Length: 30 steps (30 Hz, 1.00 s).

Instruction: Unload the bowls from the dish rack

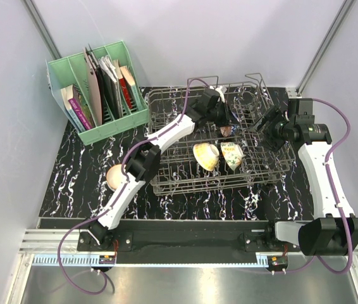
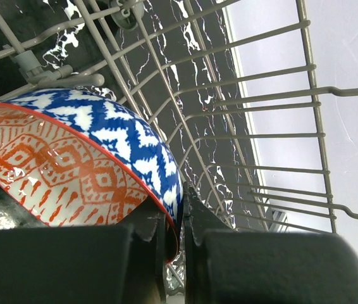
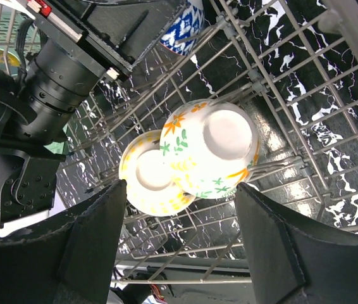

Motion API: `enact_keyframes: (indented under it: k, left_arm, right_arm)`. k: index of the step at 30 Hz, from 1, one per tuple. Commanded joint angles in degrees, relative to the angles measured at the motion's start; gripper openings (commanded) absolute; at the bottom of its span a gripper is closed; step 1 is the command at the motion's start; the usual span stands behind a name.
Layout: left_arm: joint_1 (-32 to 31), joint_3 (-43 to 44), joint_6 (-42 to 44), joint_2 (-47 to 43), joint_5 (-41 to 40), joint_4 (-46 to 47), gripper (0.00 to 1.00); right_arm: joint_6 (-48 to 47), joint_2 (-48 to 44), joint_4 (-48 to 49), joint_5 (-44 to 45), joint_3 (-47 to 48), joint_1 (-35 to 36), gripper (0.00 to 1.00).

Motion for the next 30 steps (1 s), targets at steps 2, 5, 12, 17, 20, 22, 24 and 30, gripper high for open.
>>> enact_keyframes:
  k: [2,5,12,17,20,22,24,30]
  left_arm:
    - [2.8,1.7,3.1,-3.8,-0.9,5.8,0.0]
    - [3.2,1.7,3.1,-4.9,0.6,7.8,0.0]
    - [5.2,3.3,2.4,-6.6,3.0,9.3,0.0]
    - [5.8,3.1,1.3,-8.4,5.7,11.3,0.0]
    - [6.1,1.3,-0.6,-9.6,8.6,13.9,0.0]
    - [6.4,-0.4,-0.5,-10.7,9.3,14.2,0.0]
    - [6.5,-1.6,-1.2,-12.0,10.4,15.6,0.0]
    - [6.8,-2.2,-2.7,-13.7,13.5,18.7,0.0]
  right_arm:
    - [-0.5,-0.2,-0.3,0.6,-0.5,0.2,0.77]
    - [-0.1,0.1,-0.3,0.9,-1.2,0.1,0.77]
    - [0.5,0.5,0.0,2.0,-2.0,0.1,0.78]
    - [1.2,0.8,0.8,2.0,-2.7,0.1,0.77]
    - [1.4,1.6,1.2,2.3,-2.7,0.2,0.77]
    - [1.6,2.8,1.8,2.7,-2.7,0.2,0.77]
    - [2.0,4.7,2.3,3.5,-2.6,0.2,0.76]
    - [3.1,8.2,4.3,2.6,-2.4,0.2,0.75]
